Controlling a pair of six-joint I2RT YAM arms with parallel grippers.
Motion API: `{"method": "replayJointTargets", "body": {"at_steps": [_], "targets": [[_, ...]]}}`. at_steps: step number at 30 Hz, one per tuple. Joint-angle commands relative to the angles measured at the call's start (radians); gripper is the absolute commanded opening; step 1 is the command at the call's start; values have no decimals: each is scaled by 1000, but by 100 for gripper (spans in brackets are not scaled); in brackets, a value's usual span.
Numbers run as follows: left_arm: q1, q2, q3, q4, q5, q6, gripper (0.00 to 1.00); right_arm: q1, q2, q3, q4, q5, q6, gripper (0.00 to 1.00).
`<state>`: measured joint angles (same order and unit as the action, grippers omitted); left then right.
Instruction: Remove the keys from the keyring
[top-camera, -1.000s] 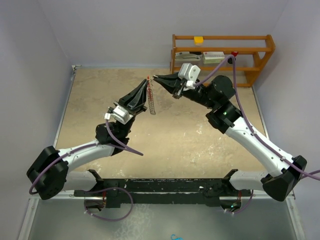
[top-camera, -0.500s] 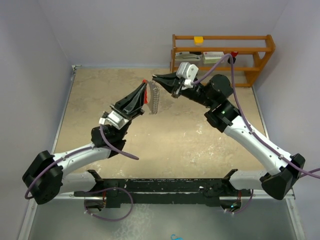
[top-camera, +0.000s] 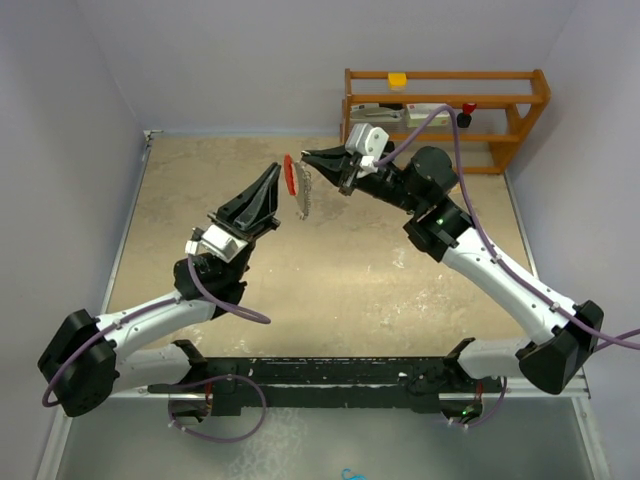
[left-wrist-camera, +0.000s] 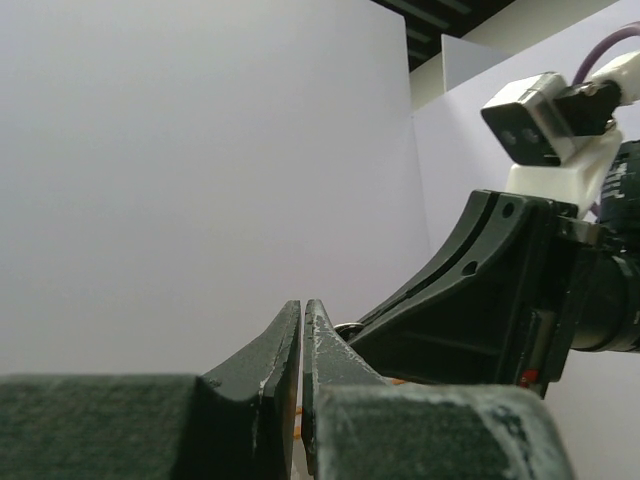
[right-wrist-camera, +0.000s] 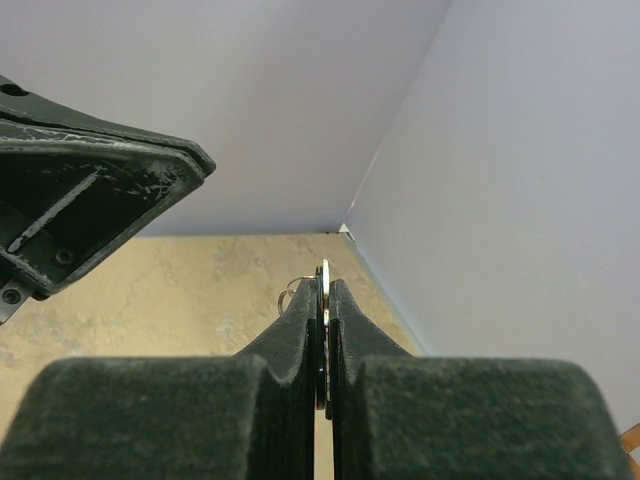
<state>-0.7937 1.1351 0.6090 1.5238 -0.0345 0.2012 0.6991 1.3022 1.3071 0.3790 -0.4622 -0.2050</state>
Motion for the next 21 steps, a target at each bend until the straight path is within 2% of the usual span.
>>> {"method": "replayJointTargets", "body": {"at_steps": [1,7,8,10,21], "targets": [[-2,-20,4,93,-82,54,1,-4,-42,33,72,22,-12,0],[-2,-74,102,-270,-42,113,13,-4,-54,20,75,27,-18,0],[-2,-78,111,-305,-33,117,23,-4,-56,19,76,27,-19,0],[-2,-85,114,-334,-16,118,28,-4,-58,15,78,23,-18,0],[-2,-42,129,-401,-4,150,30,-4,-75,9,74,16,-19,0]]}}
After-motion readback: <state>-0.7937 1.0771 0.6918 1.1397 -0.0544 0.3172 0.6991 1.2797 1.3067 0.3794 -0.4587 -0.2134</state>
